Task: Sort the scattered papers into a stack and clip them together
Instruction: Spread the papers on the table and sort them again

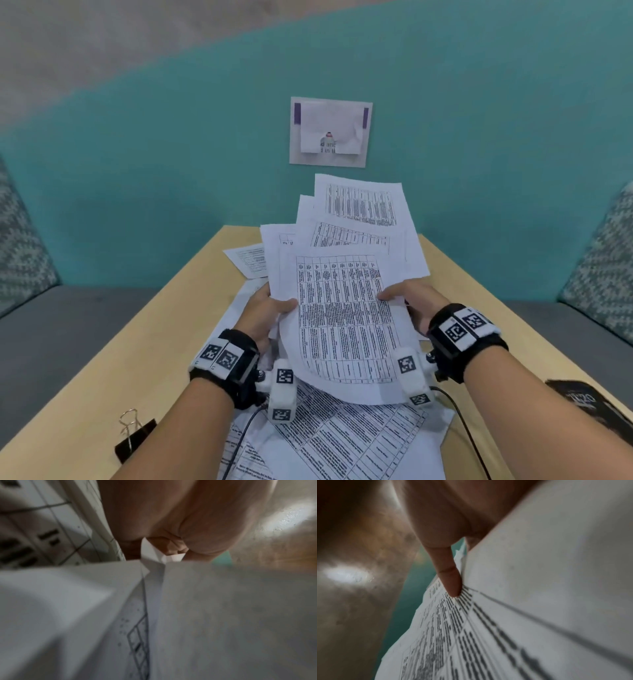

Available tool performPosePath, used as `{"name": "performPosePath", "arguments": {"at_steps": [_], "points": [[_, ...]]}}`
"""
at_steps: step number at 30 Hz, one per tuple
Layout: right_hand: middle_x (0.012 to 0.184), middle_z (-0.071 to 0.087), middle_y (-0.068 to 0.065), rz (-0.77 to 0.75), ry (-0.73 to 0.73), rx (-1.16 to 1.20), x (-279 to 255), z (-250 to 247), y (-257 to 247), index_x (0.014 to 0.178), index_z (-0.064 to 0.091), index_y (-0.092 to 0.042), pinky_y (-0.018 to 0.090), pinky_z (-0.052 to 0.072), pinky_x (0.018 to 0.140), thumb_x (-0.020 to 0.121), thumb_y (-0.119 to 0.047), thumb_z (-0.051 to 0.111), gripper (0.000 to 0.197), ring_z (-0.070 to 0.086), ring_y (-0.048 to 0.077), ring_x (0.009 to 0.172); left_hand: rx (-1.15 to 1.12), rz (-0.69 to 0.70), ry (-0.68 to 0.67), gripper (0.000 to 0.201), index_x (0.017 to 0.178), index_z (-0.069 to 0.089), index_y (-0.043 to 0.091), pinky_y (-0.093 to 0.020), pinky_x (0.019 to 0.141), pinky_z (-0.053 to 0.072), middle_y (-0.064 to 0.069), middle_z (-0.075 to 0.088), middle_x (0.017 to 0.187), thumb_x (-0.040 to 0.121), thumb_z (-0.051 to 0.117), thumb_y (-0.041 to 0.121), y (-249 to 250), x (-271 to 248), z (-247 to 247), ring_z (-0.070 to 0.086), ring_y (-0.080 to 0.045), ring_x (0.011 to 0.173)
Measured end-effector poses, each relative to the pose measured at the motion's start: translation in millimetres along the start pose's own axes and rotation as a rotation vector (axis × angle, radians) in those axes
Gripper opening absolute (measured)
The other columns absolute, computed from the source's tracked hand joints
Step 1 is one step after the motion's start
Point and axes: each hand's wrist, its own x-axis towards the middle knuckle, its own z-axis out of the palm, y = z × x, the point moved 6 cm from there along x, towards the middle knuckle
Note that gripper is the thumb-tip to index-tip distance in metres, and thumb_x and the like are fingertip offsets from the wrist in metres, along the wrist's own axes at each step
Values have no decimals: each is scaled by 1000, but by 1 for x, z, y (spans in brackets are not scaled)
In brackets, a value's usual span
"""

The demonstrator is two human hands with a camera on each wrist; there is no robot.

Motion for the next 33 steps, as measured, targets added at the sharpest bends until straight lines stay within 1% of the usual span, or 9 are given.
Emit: {"name": "performPosePath", "arguments": {"at_steps": [5,10,14,16,20,23,25,29,33], "points": [[106,78,14,-220,-12,119,-22,1,-31,110,72,-2,49,57,93,78,3,78,33,73,34,98,78,119,30,41,130,62,12,-54,101,53,-15,71,128,95,58,-10,28,-11,9,69,-36,114],[87,76,4,-560,144,176,-38,-4,-71,85,72,-11,35,55,83,82,-4,80,12,71,22,83,136,375,131,36,114,64,27,-38,87,58,-5,73,118,96,61,-4,86,-27,24,71,-27,107],[68,53,19,-693,267,286,-45,-10,-91,74,54,3,32,43,72,83,-15,81,34,47,18,67,128,523,147,33,119,62,26,-35,93,54,3,72,119,100,57,-1,123,-30,45,68,-17,111],[66,32,8,-691,278,316,-41,-10,-97,69,41,-8,31,32,67,85,-17,80,43,32,16,64,93,555,144,35,123,60,26,-32,97,53,8,71,121,101,55,-1,130,-25,55,67,-12,113],[37,35,-16,-604,216,318,-26,-4,-99,54,35,-19,24,30,48,91,-7,72,53,30,13,46,56,527,204,33,123,59,24,-34,98,55,8,72,117,100,57,1,122,-8,60,68,-16,113],[77,75,11,-594,200,276,-16,1,-93,72,67,-7,37,56,80,91,-2,70,20,67,40,79,82,479,236,39,131,58,19,-46,104,53,2,72,122,97,59,-1,110,6,58,68,-23,116],[98,77,11,-585,166,300,-8,6,-88,83,72,-16,44,53,95,90,0,70,17,70,35,98,104,458,245,43,133,58,19,-49,106,51,2,72,125,96,59,-3,106,13,55,67,-22,118],[93,75,-5,-571,101,365,7,11,-85,91,70,-21,34,52,92,89,2,70,24,69,14,90,96,451,242,43,134,59,20,-48,107,51,3,71,127,98,57,-3,108,21,53,67,-20,117],[90,74,-5,-590,125,413,15,9,-87,89,69,-20,30,50,85,89,0,71,21,68,14,87,87,474,245,35,126,63,20,-42,99,55,3,74,120,98,59,-1,114,24,52,71,-20,112]]}}
